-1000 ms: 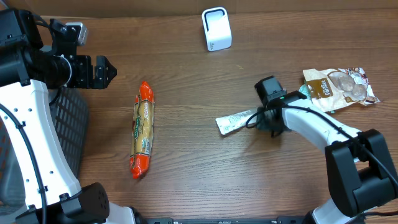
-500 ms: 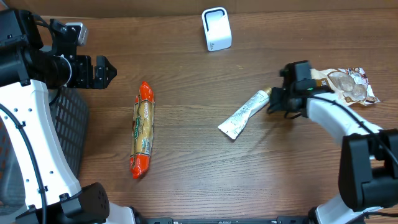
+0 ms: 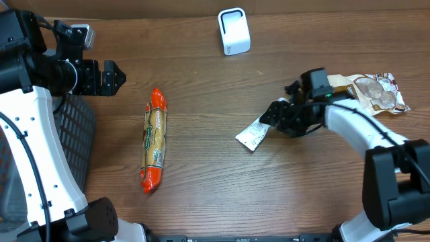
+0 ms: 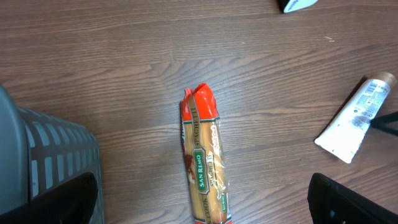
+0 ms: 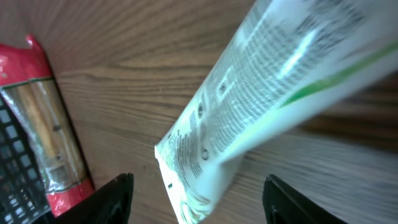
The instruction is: Scan the item barcode
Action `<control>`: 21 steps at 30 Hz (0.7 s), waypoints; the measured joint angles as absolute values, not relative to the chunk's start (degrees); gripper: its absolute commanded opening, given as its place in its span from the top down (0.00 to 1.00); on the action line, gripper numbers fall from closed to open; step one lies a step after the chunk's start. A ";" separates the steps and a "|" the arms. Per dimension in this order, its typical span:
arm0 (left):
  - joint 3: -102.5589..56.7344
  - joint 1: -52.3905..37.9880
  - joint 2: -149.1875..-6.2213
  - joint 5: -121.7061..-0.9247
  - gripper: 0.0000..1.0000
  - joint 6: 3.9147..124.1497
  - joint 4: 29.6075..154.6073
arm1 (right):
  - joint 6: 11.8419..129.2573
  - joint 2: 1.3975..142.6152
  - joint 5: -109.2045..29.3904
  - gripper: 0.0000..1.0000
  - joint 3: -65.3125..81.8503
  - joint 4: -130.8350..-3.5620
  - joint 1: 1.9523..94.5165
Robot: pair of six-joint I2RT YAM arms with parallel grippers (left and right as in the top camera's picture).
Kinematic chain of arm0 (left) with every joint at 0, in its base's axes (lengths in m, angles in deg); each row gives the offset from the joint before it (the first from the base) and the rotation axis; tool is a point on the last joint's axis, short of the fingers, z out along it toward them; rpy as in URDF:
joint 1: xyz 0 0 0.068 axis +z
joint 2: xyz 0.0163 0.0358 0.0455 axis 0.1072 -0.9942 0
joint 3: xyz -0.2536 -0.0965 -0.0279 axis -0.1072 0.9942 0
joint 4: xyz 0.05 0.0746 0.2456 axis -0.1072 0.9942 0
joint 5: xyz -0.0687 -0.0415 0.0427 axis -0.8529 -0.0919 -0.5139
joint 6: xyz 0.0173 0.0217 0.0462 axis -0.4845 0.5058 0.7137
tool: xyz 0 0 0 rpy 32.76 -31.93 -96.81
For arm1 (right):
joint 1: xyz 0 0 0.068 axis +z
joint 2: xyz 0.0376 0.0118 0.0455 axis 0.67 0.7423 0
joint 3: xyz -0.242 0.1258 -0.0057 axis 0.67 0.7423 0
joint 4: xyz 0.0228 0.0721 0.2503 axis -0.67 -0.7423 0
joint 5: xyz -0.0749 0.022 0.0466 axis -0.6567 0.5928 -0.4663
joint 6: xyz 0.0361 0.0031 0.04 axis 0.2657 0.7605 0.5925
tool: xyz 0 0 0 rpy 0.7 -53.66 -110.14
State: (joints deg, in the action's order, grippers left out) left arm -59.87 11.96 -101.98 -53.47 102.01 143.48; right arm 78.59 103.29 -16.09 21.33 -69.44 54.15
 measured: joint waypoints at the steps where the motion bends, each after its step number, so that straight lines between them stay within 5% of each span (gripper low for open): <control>1: -59.87 11.96 -101.98 -53.45 0.00 102.01 143.46 | 80.28 103.29 -16.64 0.37 22.40 -67.38 55.13; 8: -59.87 11.96 -101.98 -53.47 0.00 102.01 143.48 | 91.03 103.32 -20.55 0.41 29.44 -57.07 58.56; 10: -59.87 11.96 -101.98 -53.47 0.00 102.01 143.48 | 92.71 103.32 -21.71 0.49 29.44 -55.54 58.58; 14: -59.87 11.96 -101.98 -53.45 0.00 102.01 143.44 | 95.18 103.32 -22.91 0.85 29.46 -55.19 58.61; 16: -59.87 11.96 -101.98 -53.45 0.00 102.01 143.46 | 95.77 103.27 -22.78 0.95 29.44 -55.19 58.61; 21: -59.87 11.96 -101.98 -53.45 0.00 102.01 143.46 | 94.00 102.77 -20.77 0.96 29.44 -54.03 58.56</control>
